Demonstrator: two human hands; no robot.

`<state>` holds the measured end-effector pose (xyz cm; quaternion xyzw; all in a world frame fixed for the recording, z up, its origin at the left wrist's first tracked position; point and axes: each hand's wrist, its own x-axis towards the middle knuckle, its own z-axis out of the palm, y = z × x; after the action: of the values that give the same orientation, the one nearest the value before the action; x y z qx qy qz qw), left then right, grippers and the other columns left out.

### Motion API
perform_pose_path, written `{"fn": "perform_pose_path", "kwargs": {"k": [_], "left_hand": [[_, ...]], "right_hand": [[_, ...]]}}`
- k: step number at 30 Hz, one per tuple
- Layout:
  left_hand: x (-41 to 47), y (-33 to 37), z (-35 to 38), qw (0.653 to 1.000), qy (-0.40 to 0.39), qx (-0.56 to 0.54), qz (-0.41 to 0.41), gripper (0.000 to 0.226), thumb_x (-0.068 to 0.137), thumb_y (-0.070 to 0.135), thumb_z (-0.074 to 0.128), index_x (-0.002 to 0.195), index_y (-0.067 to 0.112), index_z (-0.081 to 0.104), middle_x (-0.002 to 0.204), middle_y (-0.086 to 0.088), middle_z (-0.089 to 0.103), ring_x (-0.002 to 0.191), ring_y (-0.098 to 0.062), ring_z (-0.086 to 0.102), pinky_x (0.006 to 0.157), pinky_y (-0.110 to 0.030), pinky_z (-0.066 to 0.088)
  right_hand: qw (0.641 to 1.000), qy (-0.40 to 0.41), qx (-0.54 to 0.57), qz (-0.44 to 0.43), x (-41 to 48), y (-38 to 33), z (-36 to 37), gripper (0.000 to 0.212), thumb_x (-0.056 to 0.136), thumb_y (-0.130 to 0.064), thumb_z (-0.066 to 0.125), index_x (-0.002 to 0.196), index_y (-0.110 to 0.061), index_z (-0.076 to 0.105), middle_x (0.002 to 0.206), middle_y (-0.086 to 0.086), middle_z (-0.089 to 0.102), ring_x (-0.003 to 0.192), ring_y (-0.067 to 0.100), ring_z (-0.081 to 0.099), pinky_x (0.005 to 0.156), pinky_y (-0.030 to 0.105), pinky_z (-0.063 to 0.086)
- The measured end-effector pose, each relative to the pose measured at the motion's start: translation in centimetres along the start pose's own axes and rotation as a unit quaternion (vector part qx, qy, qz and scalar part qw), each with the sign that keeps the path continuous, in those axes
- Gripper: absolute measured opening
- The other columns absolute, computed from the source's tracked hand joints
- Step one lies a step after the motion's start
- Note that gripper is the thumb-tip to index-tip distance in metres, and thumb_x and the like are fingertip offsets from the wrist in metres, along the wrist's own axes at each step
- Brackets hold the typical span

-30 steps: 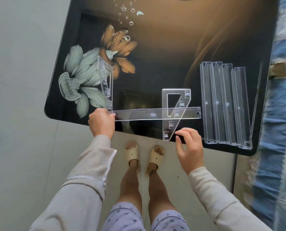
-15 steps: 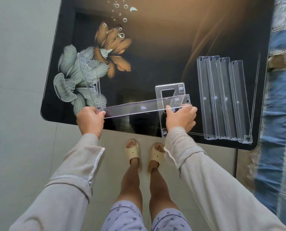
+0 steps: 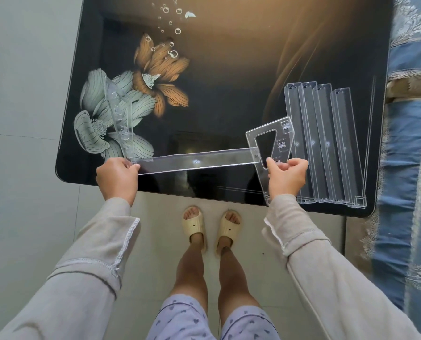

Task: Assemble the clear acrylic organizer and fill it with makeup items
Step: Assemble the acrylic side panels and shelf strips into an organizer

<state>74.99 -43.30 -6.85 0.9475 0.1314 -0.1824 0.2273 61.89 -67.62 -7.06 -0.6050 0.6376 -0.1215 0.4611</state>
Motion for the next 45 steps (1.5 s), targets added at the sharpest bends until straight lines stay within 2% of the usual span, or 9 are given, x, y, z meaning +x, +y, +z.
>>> {"fn": "perform_pose_path", "kwargs": {"k": [3,7,11,16,19,28,37,40,45], "left_hand": [[0.2,0.2,-0.2,0.999,0.005,0.027,0.016,0.023,0.084,0.019,0.063,0.088,-0.002,0.072,0.084,-0.025,0.072,0.091,-0.038,0.065,0.087,-0.038,0.048],[0.2,0.5,-0.2,0.998,0.014,0.050,0.032,0.022,0.084,0.018,0.062,0.088,-0.002,0.070,0.088,-0.026,0.070,0.092,-0.042,0.060,0.086,-0.040,0.046],[-0.4,0.3,-0.2,0.999,0.024,0.037,0.024,0.026,0.083,0.025,0.065,0.088,0.000,0.069,0.091,-0.023,0.070,0.093,-0.042,0.060,0.086,-0.040,0.046],[-2.3,0.5,0.1,0.993,0.116,-0.019,-0.014,0.034,0.082,0.035,0.061,0.100,0.007,0.060,0.106,-0.016,0.064,0.101,-0.035,0.056,0.078,-0.037,0.043],[-4.3,1.7,1.2,0.980,0.164,-0.029,0.104,0.025,0.084,0.019,0.055,0.101,0.002,0.062,0.105,-0.022,0.061,0.101,-0.037,0.053,0.085,-0.038,0.035],[-7.6,8.4,7.8,0.896,-0.072,0.095,0.428,0.038,0.077,0.026,0.068,0.111,0.011,0.062,0.109,-0.008,0.064,0.112,-0.029,0.053,0.098,-0.039,0.036],[-6.9,9.3,10.5,0.878,-0.137,0.144,0.436,0.041,0.080,0.023,0.065,0.119,0.016,0.057,0.113,-0.007,0.061,0.107,-0.027,0.050,0.087,-0.035,0.038],[-7.3,9.1,10.3,0.876,-0.149,0.136,0.438,0.040,0.080,0.022,0.065,0.120,0.015,0.058,0.112,-0.007,0.061,0.105,-0.026,0.051,0.086,-0.035,0.039],[-8.2,9.0,10.0,0.870,-0.167,0.135,0.443,0.040,0.081,0.021,0.065,0.120,0.014,0.058,0.113,-0.008,0.061,0.105,-0.026,0.052,0.086,-0.036,0.041]], "right_hand": [[1.000,-0.021,0.021,-0.003,0.4,0.4,-1.0,0.045,0.079,-0.004,0.067,0.071,-0.030,0.030,0.067,-0.007,0.055,0.086,0.036,0.064,0.087,0.042,0.053],[0.997,-0.046,0.058,-0.034,0.7,0.3,-1.9,0.046,0.080,0.006,0.060,0.074,-0.031,0.033,0.075,0.002,0.059,0.070,0.017,0.061,0.068,0.028,0.056],[0.993,-0.088,0.057,-0.058,0.8,-0.1,-2.4,0.046,0.080,0.011,0.054,0.074,-0.031,0.037,0.080,0.001,0.057,0.082,0.020,0.059,0.081,0.037,0.054],[0.979,-0.082,-0.120,-0.141,0.9,-0.5,-2.7,0.027,0.082,-0.007,0.059,0.068,-0.021,0.042,0.067,-0.005,0.051,0.072,0.019,0.053,0.066,0.017,0.044],[0.949,-0.121,-0.227,-0.183,0.8,-0.4,-2.9,0.014,0.087,-0.018,0.055,0.076,-0.013,0.049,0.071,0.000,0.055,0.070,0.020,0.052,0.060,0.022,0.039],[0.894,-0.178,-0.351,-0.213,1.7,-1.8,-3.6,0.016,0.092,-0.020,0.047,0.077,-0.014,0.047,0.082,0.010,0.059,0.075,0.025,0.047,0.068,0.029,0.036],[0.885,-0.167,-0.374,-0.219,2.4,-2.9,-3.5,0.027,0.090,-0.022,0.052,0.081,-0.005,0.071,0.080,0.016,0.072,0.072,0.026,0.061,0.074,0.025,0.047],[0.910,-0.177,-0.320,-0.197,2.4,-3.1,-2.7,0.028,0.088,-0.021,0.053,0.078,-0.003,0.072,0.076,0.020,0.072,0.075,0.034,0.067,0.079,0.045,0.057],[0.919,-0.170,-0.294,-0.202,2.4,-3.2,-1.9,0.027,0.087,-0.021,0.052,0.079,-0.005,0.073,0.076,0.020,0.071,0.074,0.037,0.067,0.076,0.048,0.056]]}}
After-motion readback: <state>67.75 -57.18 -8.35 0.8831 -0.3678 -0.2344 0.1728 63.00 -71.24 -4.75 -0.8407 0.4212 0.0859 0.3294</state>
